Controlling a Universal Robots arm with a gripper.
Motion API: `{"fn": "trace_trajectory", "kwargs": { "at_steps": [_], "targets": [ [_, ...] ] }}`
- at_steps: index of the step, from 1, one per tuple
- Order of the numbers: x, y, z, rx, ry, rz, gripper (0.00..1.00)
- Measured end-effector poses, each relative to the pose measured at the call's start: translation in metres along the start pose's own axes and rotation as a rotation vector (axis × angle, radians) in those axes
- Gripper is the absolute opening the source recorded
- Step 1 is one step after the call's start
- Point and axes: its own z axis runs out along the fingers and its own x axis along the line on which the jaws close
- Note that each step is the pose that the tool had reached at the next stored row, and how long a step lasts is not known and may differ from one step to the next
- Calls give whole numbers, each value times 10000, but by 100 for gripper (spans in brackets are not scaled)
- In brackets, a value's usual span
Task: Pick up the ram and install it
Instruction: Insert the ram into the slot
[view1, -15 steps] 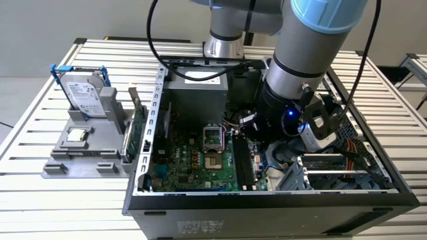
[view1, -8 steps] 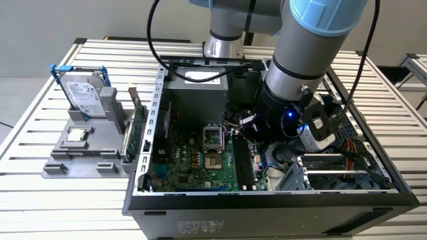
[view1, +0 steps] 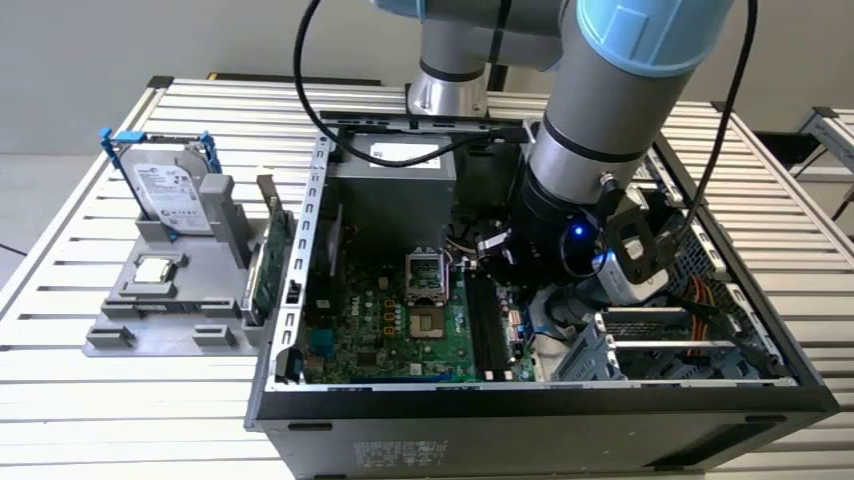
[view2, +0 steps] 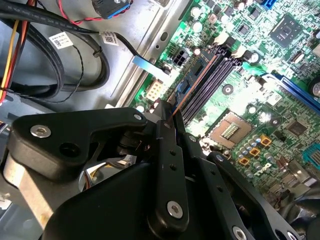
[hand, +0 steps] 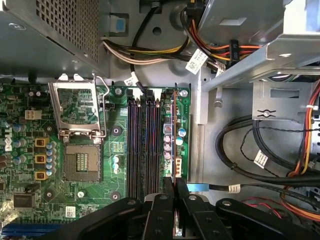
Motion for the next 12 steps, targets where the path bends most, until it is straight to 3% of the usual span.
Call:
{"fn": "trace_trajectory", "kwargs": {
  "at_steps": [12],
  "targets": [
    [26, -1, 86, 38, 1, -19, 0]
  ]
}}
